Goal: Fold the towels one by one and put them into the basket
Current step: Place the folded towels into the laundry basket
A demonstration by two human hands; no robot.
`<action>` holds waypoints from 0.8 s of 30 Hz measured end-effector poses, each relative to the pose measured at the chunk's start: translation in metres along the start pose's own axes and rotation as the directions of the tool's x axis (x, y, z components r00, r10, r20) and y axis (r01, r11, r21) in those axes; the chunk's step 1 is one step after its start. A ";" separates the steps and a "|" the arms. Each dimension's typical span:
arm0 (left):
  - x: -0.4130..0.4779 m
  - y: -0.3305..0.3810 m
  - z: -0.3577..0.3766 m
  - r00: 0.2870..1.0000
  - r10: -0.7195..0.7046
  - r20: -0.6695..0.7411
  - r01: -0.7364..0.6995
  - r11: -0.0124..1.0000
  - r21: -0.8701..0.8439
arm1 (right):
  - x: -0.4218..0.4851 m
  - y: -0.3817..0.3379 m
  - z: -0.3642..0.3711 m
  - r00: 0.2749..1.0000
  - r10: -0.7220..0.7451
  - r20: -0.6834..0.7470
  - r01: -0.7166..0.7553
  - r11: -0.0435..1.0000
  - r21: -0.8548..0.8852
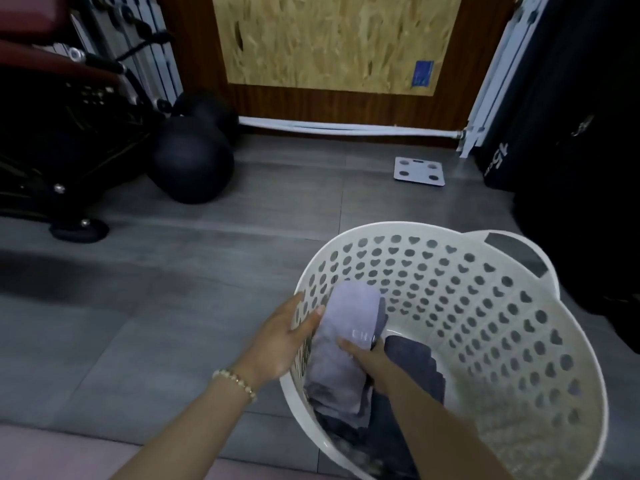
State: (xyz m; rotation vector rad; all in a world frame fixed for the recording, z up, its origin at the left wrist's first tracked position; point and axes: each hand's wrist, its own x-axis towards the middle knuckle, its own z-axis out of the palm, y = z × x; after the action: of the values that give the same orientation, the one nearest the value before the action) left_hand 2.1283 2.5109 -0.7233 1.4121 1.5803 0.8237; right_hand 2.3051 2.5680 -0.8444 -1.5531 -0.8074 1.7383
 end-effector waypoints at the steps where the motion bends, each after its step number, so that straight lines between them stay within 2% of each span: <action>1: 0.000 -0.001 0.000 1.000 -0.019 -0.011 0.019 1.000 0.008 | -0.004 0.005 0.004 1.000 -0.012 -0.026 0.012 1.000 -0.008; 3: -0.002 0.000 0.001 0.999 -0.046 -0.019 0.046 0.999 0.005 | -0.003 0.009 0.008 0.993 -0.052 -0.104 0.046 0.997 -0.057; 8: -0.003 0.006 0.002 0.999 -0.043 -0.007 0.043 0.997 0.059 | -0.005 0.005 0.005 0.991 -0.092 -0.100 0.086 0.994 -0.066; 10: -0.005 0.008 0.001 0.999 -0.039 0.005 0.038 0.989 0.142 | -0.014 0.001 -0.005 0.995 -0.080 -0.062 0.071 0.988 -0.134; 15: -0.010 0.022 -0.002 0.998 -0.045 -0.048 0.061 0.897 0.439 | -0.055 -0.043 -0.040 0.971 -0.238 0.022 0.231 0.908 -0.350; 18: -0.013 0.035 0.000 0.997 0.047 -0.059 0.003 0.758 0.652 | -0.089 -0.074 -0.074 0.931 -0.365 0.005 0.326 0.826 -0.460; 20: -0.017 0.047 0.007 0.990 0.126 -0.068 -0.039 0.693 0.720 | -0.119 -0.092 -0.101 0.885 -0.466 0.008 0.390 0.731 -0.560; 24: -0.031 0.085 0.046 0.950 0.304 -0.070 -0.178 0.712 0.679 | -0.183 -0.115 -0.166 0.770 -0.638 -0.012 0.458 0.567 -0.685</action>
State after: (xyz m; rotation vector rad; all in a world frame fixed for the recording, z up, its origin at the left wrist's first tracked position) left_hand 2.2069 2.4905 -0.6622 2.1499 1.9687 0.5458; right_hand 2.4927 2.4908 -0.6618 -1.6300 -1.6773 0.7694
